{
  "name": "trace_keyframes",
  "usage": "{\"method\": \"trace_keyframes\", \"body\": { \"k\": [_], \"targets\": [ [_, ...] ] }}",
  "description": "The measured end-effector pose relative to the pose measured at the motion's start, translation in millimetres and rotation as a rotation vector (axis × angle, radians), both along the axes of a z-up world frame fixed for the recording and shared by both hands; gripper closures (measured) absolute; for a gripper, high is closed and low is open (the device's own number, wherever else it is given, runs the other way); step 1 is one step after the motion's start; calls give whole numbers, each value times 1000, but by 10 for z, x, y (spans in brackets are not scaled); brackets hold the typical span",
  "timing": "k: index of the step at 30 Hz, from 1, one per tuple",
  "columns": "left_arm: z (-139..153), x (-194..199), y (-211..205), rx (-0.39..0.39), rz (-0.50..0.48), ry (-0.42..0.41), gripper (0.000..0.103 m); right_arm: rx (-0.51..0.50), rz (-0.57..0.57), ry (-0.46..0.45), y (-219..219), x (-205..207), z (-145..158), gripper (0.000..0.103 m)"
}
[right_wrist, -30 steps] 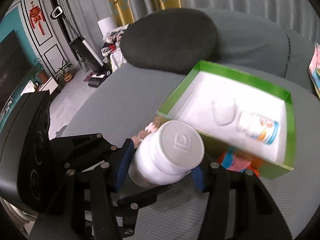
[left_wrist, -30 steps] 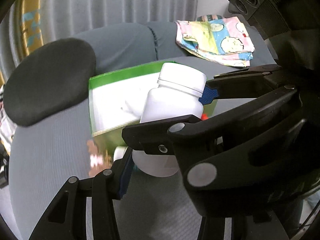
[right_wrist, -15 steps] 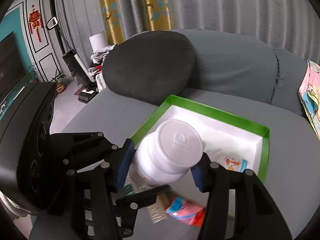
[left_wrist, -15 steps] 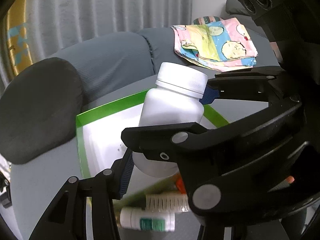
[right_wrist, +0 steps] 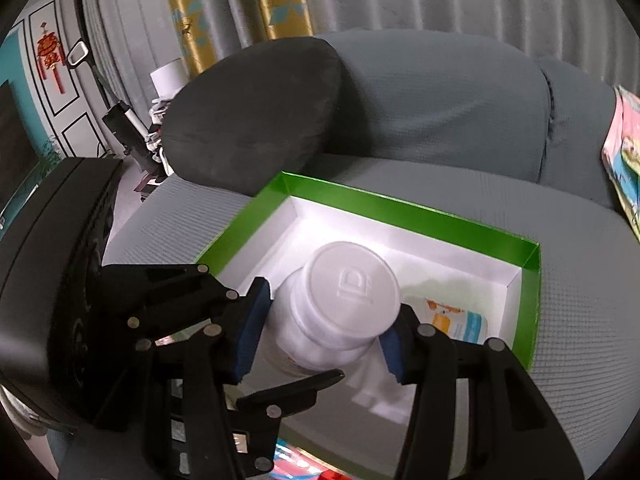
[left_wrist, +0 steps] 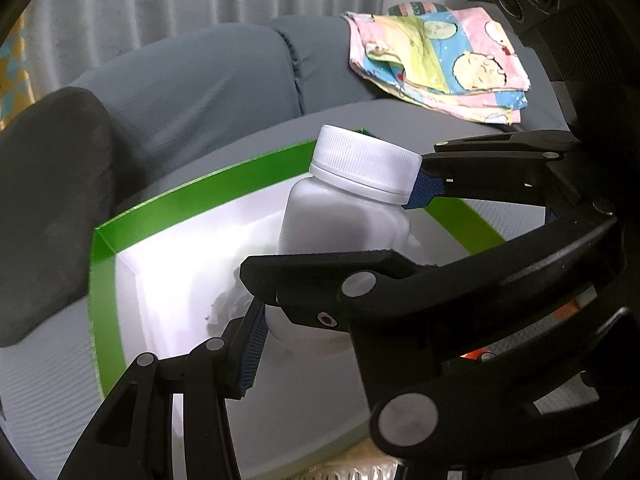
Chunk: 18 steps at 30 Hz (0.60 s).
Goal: Organize rigid objects
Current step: 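Lift the red-print bottle into the green box and release it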
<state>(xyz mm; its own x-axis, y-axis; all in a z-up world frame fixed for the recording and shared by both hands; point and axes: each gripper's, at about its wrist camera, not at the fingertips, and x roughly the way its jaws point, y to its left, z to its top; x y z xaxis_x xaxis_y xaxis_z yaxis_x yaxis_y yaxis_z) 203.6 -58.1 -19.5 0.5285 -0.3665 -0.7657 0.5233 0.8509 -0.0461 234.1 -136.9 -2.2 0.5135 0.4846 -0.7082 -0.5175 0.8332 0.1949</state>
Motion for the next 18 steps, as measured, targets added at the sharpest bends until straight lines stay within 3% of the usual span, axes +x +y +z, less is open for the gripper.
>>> {"method": "trace_keyframes", "body": {
  "k": [18],
  "targets": [
    [-188, 205, -53, -8, 23, 107, 55, 10, -40, 81, -24, 208, -249, 51]
  ]
}}
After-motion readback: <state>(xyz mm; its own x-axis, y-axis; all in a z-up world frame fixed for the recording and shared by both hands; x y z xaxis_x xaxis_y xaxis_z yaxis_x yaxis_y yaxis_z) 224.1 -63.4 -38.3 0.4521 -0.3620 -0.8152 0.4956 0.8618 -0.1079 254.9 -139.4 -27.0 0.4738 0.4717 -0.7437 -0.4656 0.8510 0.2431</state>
